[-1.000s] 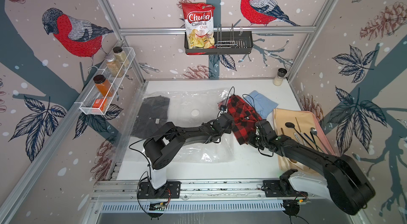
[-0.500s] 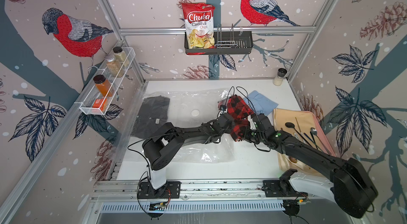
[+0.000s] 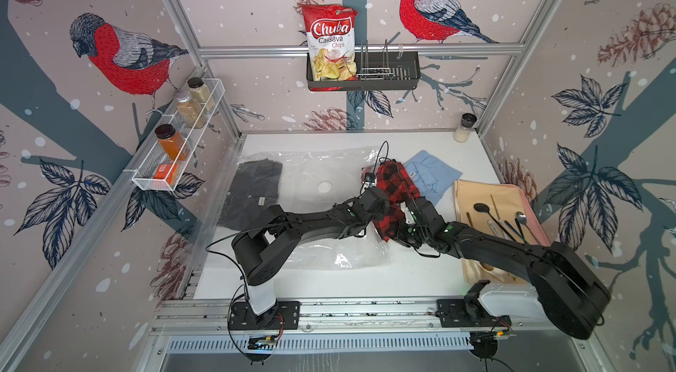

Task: Place the folded shirt into the vacuum bag
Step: Place the shirt in the vacuum bag.

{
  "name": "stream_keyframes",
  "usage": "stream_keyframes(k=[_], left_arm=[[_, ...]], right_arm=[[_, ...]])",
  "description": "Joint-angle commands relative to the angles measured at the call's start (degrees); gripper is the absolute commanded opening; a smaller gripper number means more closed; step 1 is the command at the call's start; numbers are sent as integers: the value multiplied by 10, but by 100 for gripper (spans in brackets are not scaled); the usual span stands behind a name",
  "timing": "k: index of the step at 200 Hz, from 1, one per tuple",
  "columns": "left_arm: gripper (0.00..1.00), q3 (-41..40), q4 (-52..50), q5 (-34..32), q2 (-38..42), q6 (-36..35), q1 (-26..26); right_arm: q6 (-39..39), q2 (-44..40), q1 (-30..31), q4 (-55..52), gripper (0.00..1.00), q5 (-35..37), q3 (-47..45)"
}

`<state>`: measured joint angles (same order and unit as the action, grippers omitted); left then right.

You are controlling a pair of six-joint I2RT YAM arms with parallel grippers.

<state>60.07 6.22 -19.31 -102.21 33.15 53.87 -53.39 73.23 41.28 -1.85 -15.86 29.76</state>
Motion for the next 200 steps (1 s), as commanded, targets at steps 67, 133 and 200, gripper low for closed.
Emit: stream_keyframes(k=[67, 133, 200], left_arm=[[0, 21, -6, 8, -19, -1, 3], [0, 61, -42, -10, -56, -11, 11], [0, 78, -56, -12, -70, -11, 14]], right_arm=[[68, -190, -26, -155, 74, 122, 7], [210, -182, -284, -122, 79, -48, -30], [234, -22, -317, -5, 99, -92, -44]])
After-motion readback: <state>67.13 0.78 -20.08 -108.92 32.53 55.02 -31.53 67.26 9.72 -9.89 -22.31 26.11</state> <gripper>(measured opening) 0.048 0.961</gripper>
